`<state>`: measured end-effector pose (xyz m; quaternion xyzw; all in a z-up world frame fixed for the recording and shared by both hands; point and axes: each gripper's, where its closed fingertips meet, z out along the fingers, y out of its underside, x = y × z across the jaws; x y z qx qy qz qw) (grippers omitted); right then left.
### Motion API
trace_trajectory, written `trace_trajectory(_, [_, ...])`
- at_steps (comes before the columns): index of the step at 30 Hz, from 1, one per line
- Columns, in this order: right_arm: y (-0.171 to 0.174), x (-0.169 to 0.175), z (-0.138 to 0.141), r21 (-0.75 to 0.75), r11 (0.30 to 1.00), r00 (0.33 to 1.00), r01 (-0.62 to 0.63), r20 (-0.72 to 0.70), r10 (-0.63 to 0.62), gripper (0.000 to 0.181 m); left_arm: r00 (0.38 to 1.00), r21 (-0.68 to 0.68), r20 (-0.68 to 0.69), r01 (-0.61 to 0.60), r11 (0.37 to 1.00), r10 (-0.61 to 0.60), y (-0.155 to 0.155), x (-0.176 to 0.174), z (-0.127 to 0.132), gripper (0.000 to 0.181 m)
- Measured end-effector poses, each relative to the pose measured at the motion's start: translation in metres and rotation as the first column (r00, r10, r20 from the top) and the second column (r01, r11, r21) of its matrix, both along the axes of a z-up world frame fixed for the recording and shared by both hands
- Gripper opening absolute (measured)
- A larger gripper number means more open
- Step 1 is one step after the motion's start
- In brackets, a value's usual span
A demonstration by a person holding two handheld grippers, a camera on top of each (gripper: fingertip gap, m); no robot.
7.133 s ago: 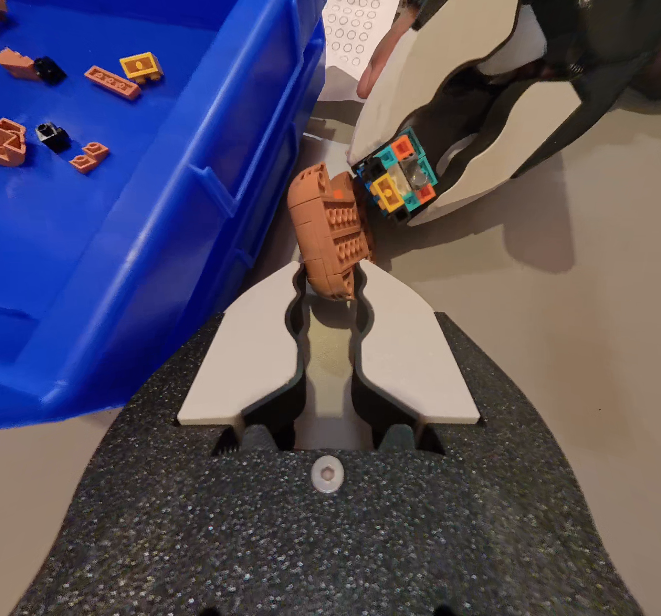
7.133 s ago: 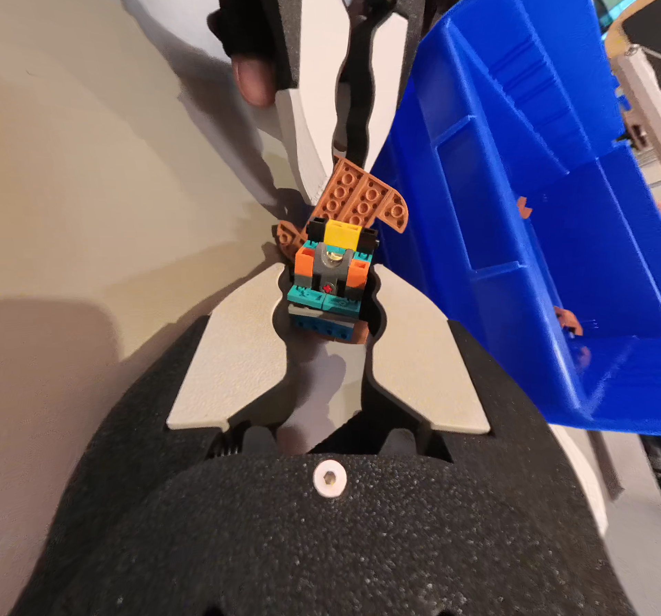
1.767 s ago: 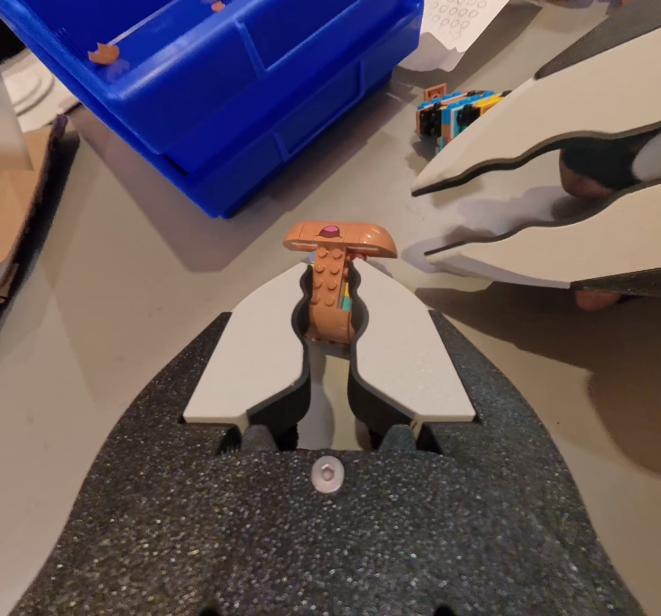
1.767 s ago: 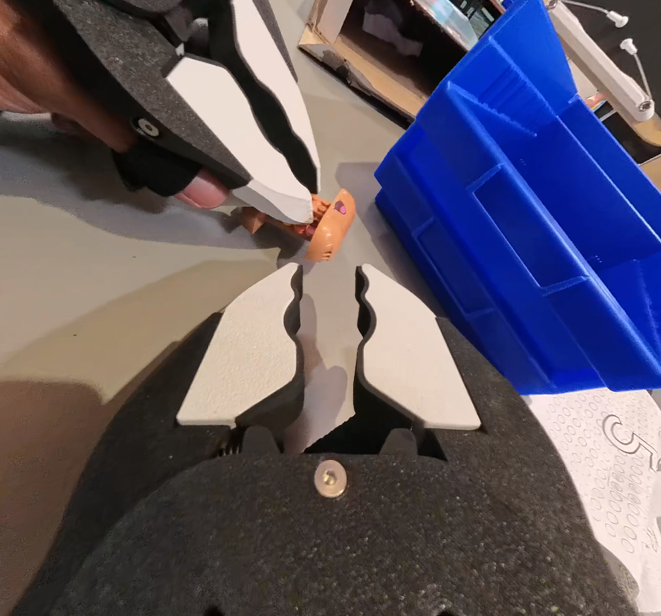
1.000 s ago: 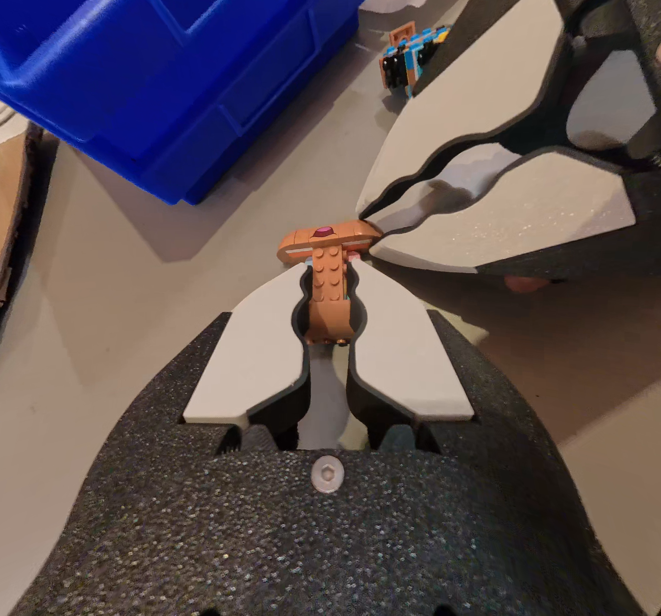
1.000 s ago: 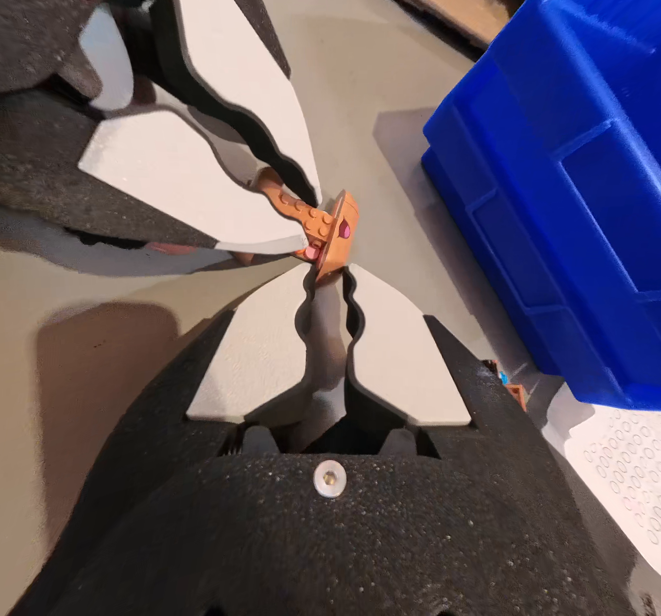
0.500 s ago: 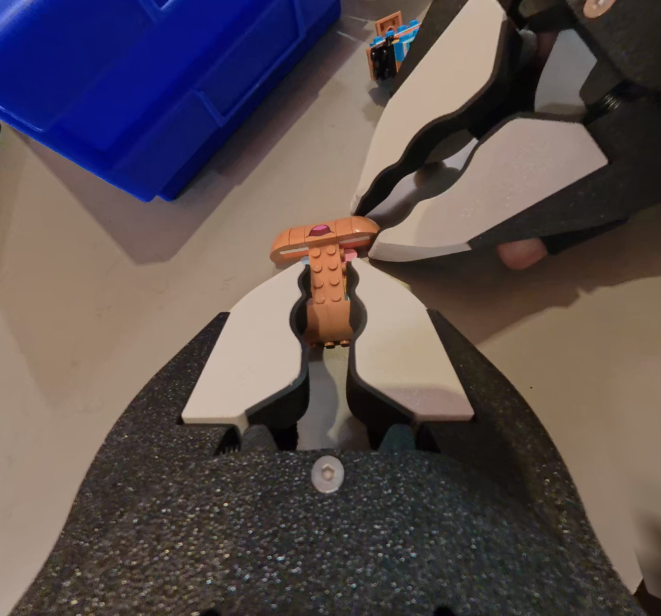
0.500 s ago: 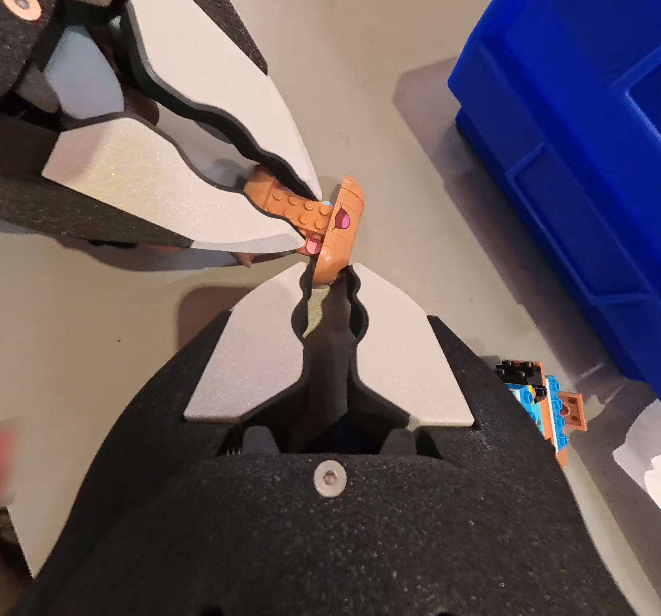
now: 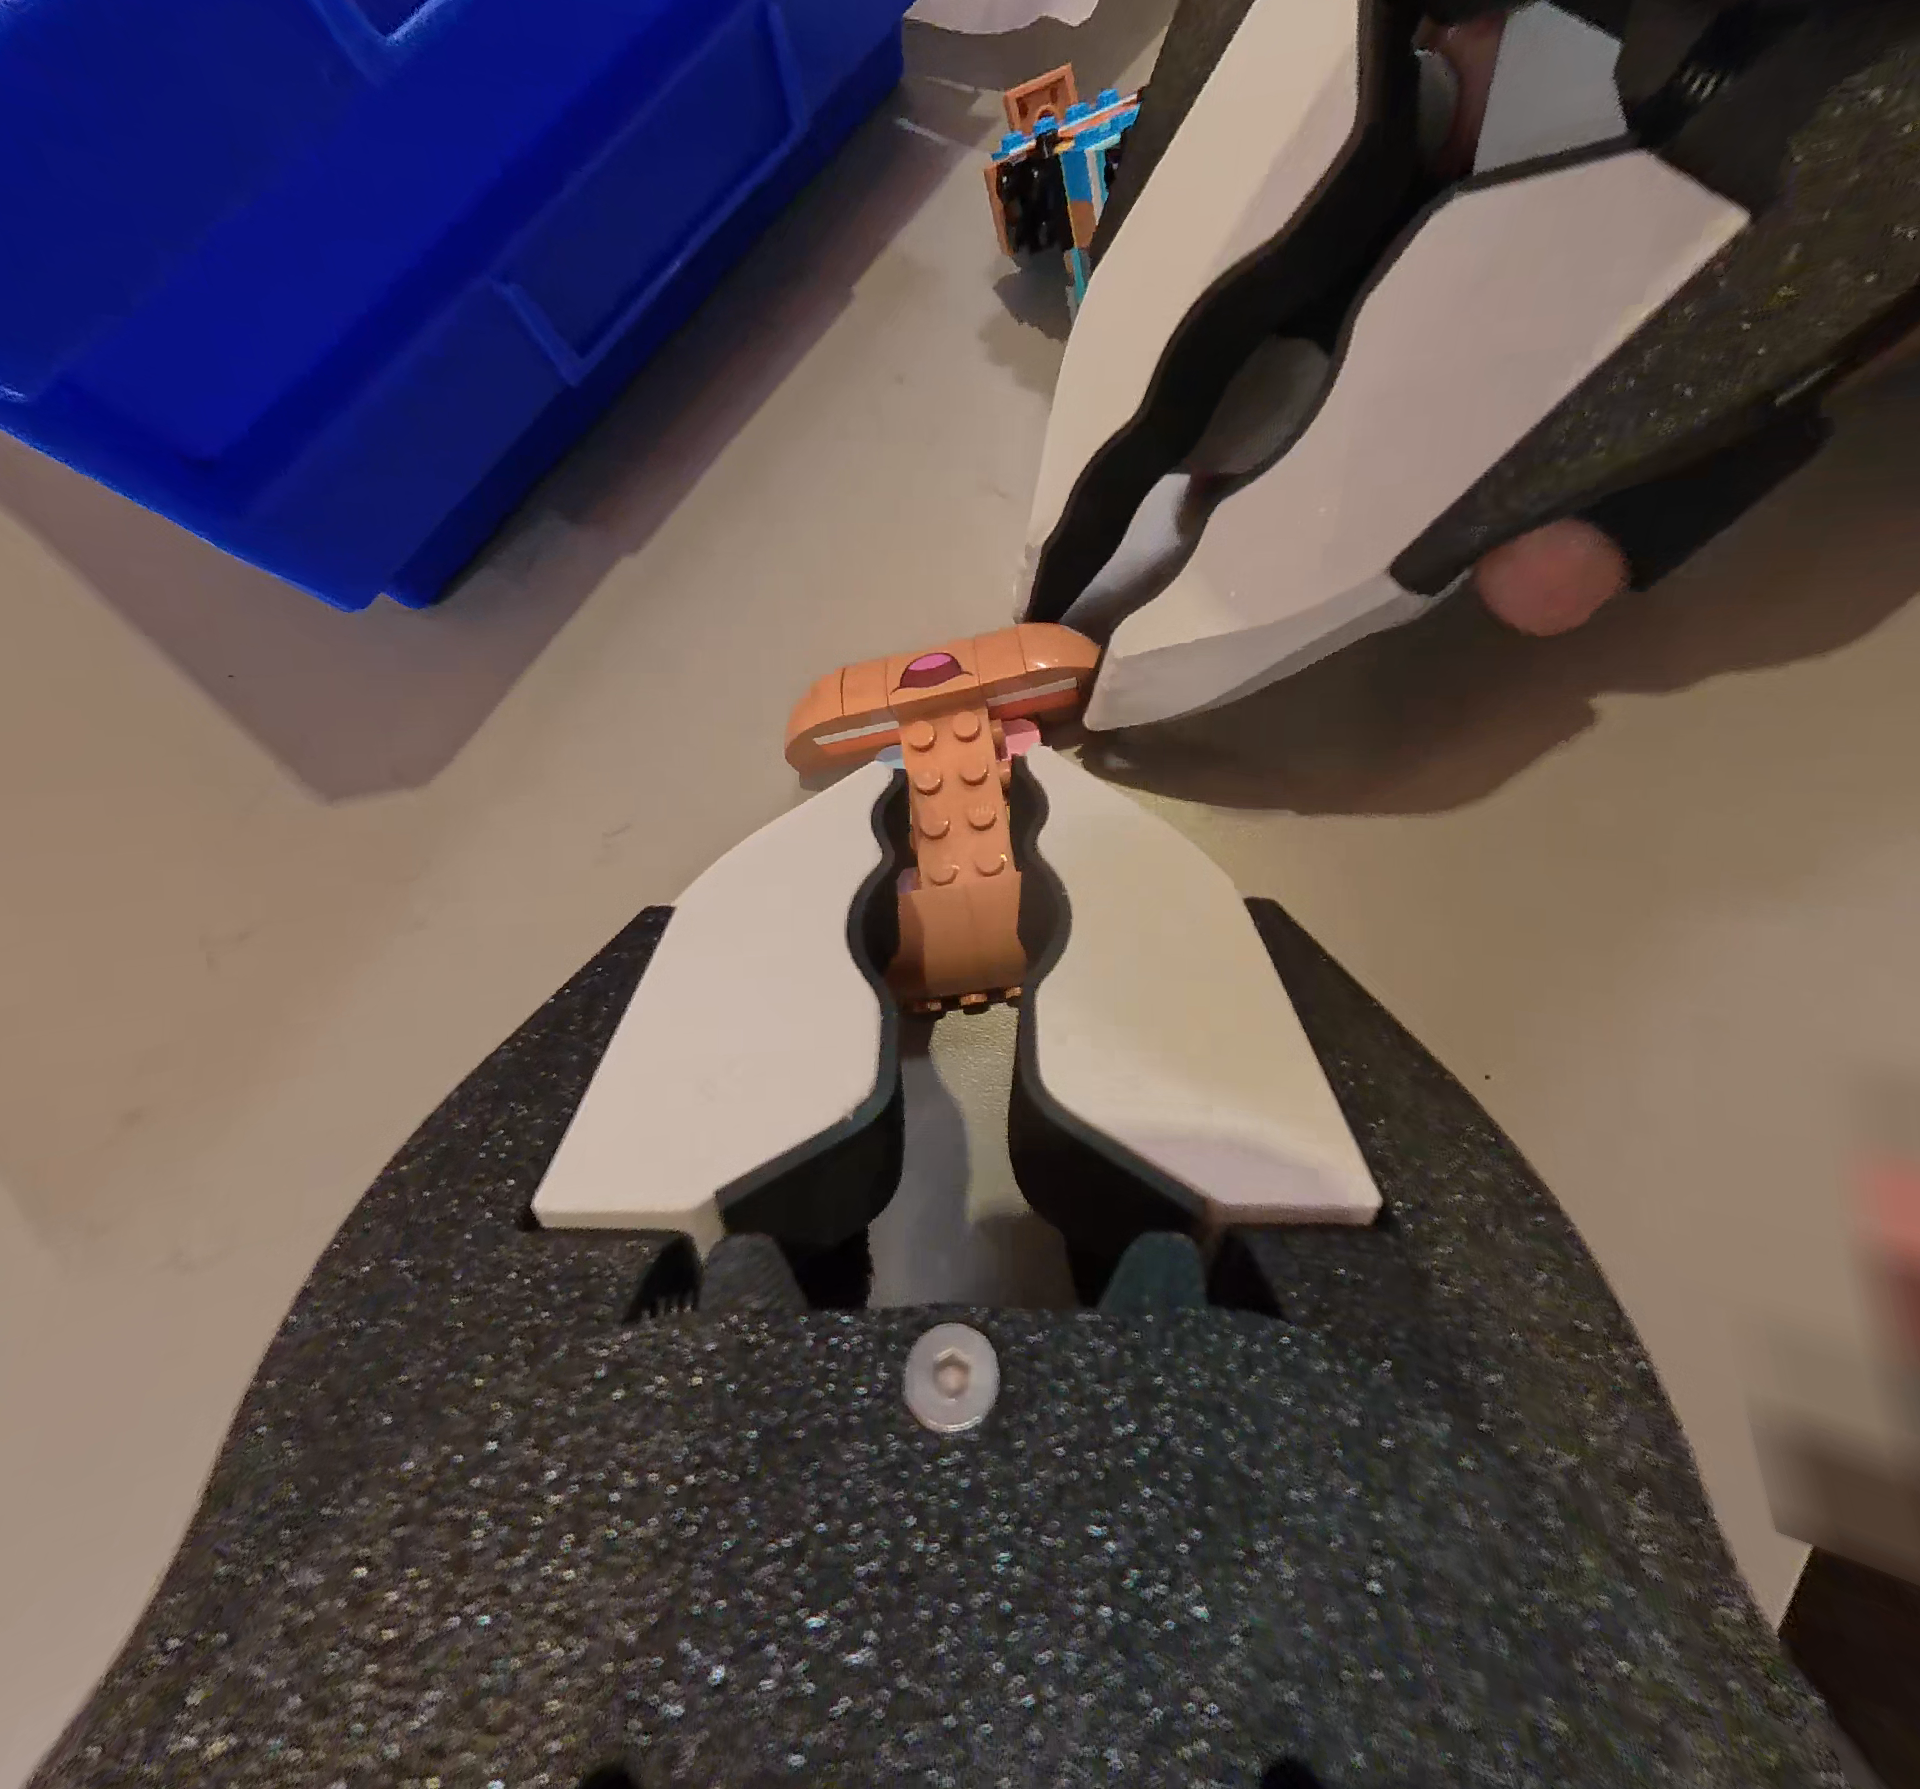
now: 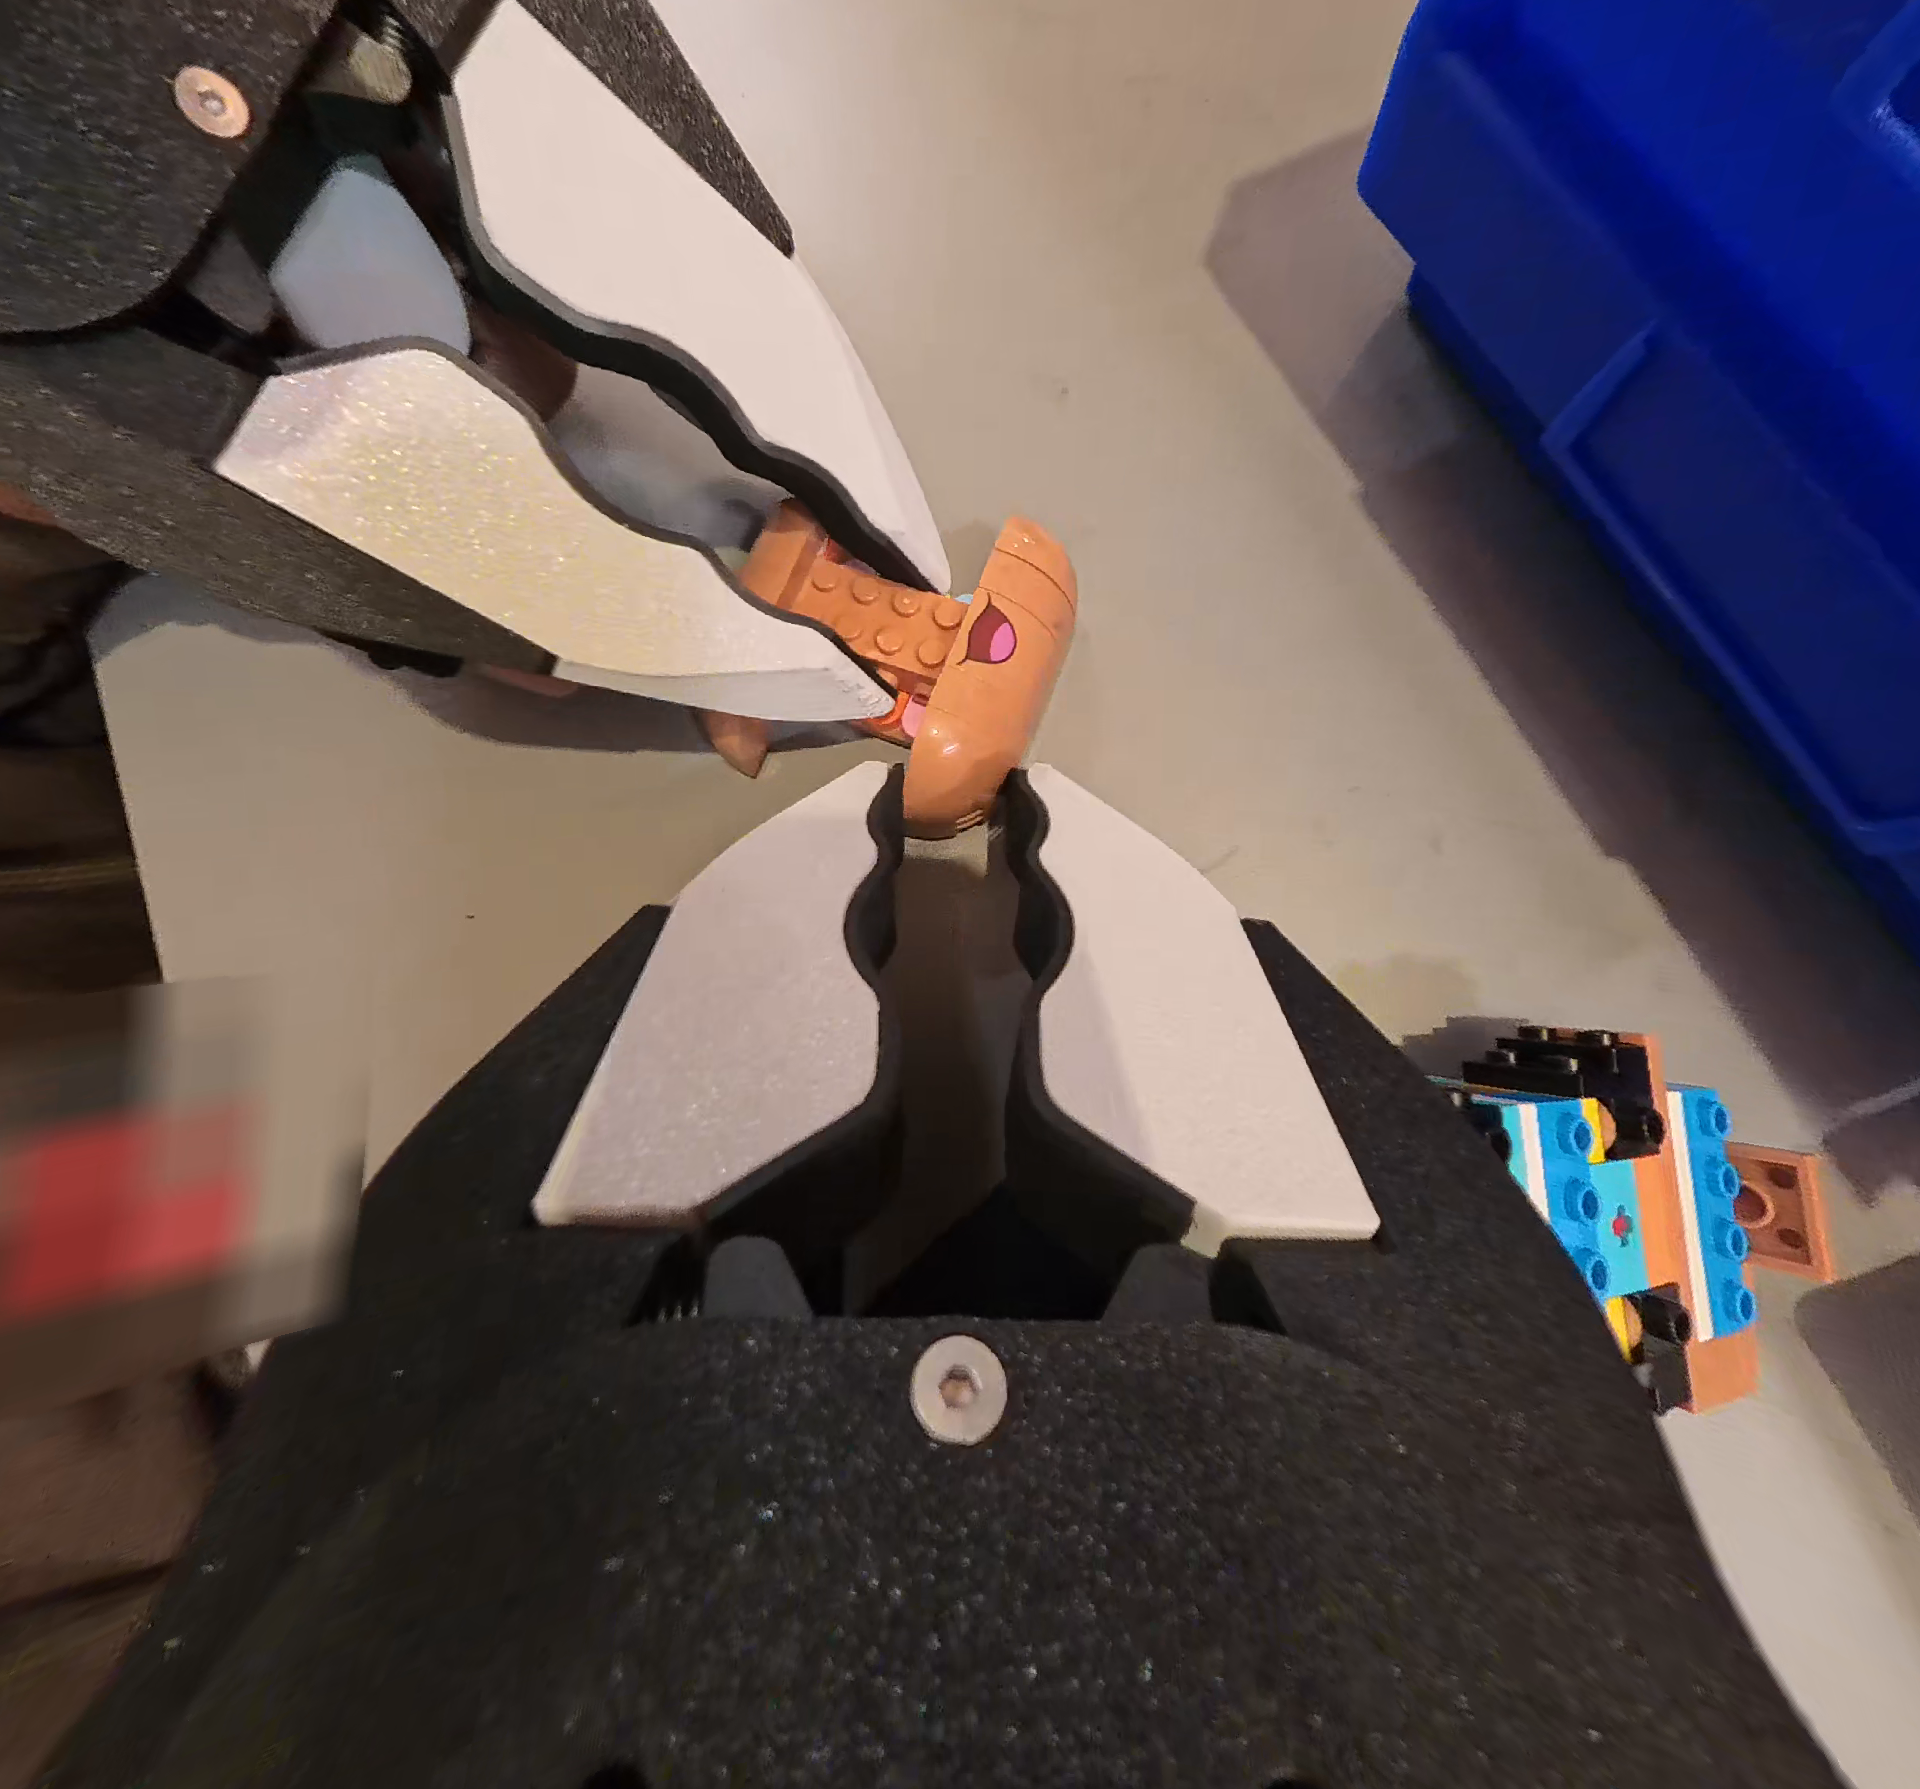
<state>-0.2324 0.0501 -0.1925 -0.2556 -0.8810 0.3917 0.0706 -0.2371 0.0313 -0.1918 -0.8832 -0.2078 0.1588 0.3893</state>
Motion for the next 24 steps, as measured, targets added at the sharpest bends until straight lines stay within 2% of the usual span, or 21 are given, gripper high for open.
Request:
trace_trajectory(15, [0.0, 0.004, 0.007, -0.135, 0.99, 0.987, 0.04, 0.161, -0.018, 0.019, 1.0, 0.038, 0.014, 0.02, 0.999, -0.02, 0.001, 0.003, 0.004, 0.018])
trace_trajectory(17, [-0.001, 0.004, 0.006, -0.108, 0.994, 0.994, 0.033, 0.112, -0.021, 0.019, 0.999, 0.035, 0.026, 0.02, 0.999, -0.021, 0.0, 0.003, 0.003, 0.018])
trace_trajectory(19, [0.0, 0.006, 0.0, -0.001, 1.0, 1.0, 0.014, 0.008, -0.014, 0.019, 0.999, 0.013, 0.035, 0.028, 1.0, -0.029, 0.0, 0.004, -0.001, 0.018])
trace_trajectory(21, [0.001, 0.007, -0.005, 0.101, 0.994, 0.997, 0.034, -0.075, -0.027, 0.021, 0.999, 0.013, 0.032, 0.03, 0.999, -0.031, 0.001, 0.005, -0.001, 0.018])
trace_trajectory(24, [0.001, 0.007, -0.006, 0.167, 0.983, 0.988, 0.08, -0.147, -0.056, 0.024, 0.998, 0.023, 0.042, 0.044, 0.999, -0.045, 0.001, 0.007, 0.0, 0.018])
